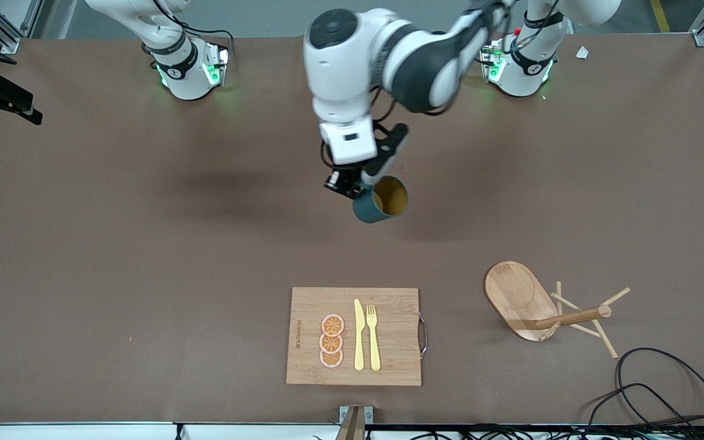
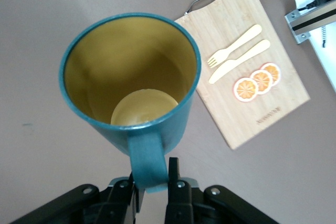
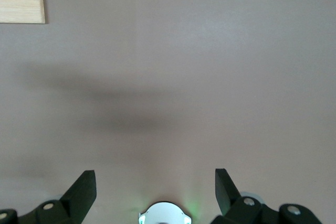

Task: Pass cup and hang on rack
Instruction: 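Lift the mug with the left gripper and carry it to the rack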

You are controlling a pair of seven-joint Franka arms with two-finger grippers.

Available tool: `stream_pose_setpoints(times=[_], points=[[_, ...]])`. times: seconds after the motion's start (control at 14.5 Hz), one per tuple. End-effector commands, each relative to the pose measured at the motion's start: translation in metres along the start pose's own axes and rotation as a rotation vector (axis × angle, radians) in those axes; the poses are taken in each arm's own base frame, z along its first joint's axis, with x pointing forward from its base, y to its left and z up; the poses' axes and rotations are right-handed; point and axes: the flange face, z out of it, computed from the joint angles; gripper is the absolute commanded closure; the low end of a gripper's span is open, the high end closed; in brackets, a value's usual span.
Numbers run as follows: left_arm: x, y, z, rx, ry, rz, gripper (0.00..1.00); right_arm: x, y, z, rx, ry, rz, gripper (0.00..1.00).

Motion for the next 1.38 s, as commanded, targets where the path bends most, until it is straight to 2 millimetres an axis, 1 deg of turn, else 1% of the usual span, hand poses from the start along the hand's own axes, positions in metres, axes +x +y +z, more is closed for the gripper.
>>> stream_pose_setpoints(times=[0.0,0.07,0.14,0.21,0.35,0.48,0.55,0.76,0.9,0.97,1.04,1.17,1.24,1.31], points=[[0.058,-0.002,-0.028,0.027,-0.121,-0.036,1.00,-0.006,-0.004,-0.004,-0.025,0.012,-0.020,0.00],[0.081,0.000,-0.030,0.038,-0.145,-0.066,1.00,-0.006,-0.003,-0.003,-0.025,0.011,-0.017,0.00],[0.102,0.000,-0.048,0.015,-0.181,-0.085,1.00,-0.006,-0.001,-0.004,-0.021,0.012,-0.019,0.00],[0.122,0.000,-0.058,0.002,-0.225,-0.095,1.00,-0.006,0.000,-0.004,-0.016,0.013,-0.026,0.00],[0.175,0.002,-0.064,-0.026,-0.378,-0.117,1.00,-0.006,0.001,-0.004,-0.013,0.013,-0.024,0.00],[0.212,-0.001,-0.078,-0.068,-0.441,-0.136,0.99,-0.007,0.004,-0.003,-0.009,0.011,-0.017,0.00],[0.228,-0.004,-0.080,-0.070,-0.448,-0.151,1.00,-0.007,0.005,-0.003,-0.009,0.011,-0.014,0.00],[0.298,-0.011,-0.087,-0.146,-0.596,-0.227,0.99,-0.007,0.004,-0.002,-0.009,0.008,-0.015,0.00],[0.341,-0.022,-0.096,-0.202,-0.674,-0.238,0.99,-0.007,0.004,-0.002,-0.006,0.008,-0.016,0.00],[0.356,-0.027,-0.098,-0.221,-0.731,-0.237,1.00,-0.007,0.003,-0.001,0.009,0.008,-0.017,0.00],[0.365,-0.031,-0.097,-0.230,-0.790,-0.227,1.00,-0.007,0.004,-0.002,0.022,0.011,-0.015,0.00],[0.379,-0.037,-0.096,-0.259,-0.808,-0.175,1.00,-0.007,0.006,-0.002,0.025,0.012,-0.009,0.00],[0.386,-0.040,-0.092,-0.266,-0.805,-0.133,1.00,-0.008,0.006,-0.002,0.026,0.012,-0.010,0.00],[0.389,-0.042,-0.089,-0.284,-0.801,-0.071,1.00,-0.007,0.006,-0.002,0.026,0.010,-0.011,0.00]])
